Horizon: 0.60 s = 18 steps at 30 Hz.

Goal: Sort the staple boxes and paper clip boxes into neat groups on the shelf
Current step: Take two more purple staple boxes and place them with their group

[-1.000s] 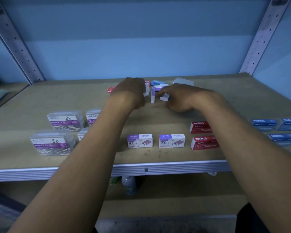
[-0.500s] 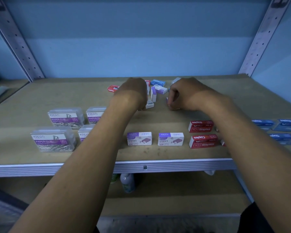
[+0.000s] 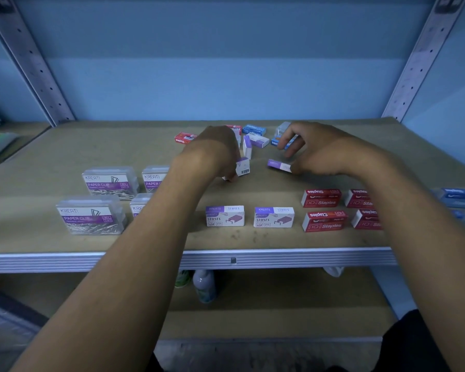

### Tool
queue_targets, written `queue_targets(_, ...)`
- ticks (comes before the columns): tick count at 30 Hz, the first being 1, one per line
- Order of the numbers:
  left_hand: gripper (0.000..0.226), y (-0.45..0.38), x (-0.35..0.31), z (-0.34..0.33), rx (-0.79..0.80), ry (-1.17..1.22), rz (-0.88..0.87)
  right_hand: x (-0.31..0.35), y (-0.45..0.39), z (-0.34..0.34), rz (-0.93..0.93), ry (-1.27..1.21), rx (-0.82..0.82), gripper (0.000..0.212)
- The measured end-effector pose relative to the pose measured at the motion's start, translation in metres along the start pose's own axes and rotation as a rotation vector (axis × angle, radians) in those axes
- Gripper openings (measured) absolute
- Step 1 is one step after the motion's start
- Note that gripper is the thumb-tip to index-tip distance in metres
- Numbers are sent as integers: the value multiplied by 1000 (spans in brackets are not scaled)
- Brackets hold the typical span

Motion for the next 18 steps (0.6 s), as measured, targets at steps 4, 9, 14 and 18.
queue_targets(4,37,0,1,-1,-18,14,-28,-4,5,4,1,-45,18,36)
queue_targets(9,24,2,2,2,-35,118,-67,-8,7,5,-13,-69,21,33)
queue_targets(14,20,8,2,8,0,266,-93,-10,5,3,-15,-67,-30,31)
queue_targets(18,26,8,2,9,-21,361,-80,-8,3,0,-11,-38,-35,32)
Point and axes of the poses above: each hand's wrist, its own y-axis away from the middle knuckle, its own z-axis out of the back of the hand, x = y × z, the point moved 2 cm from there along -y, towards the middle knuckle, and after that the axes turned 12 degrees about y, right-handed, at the moved point
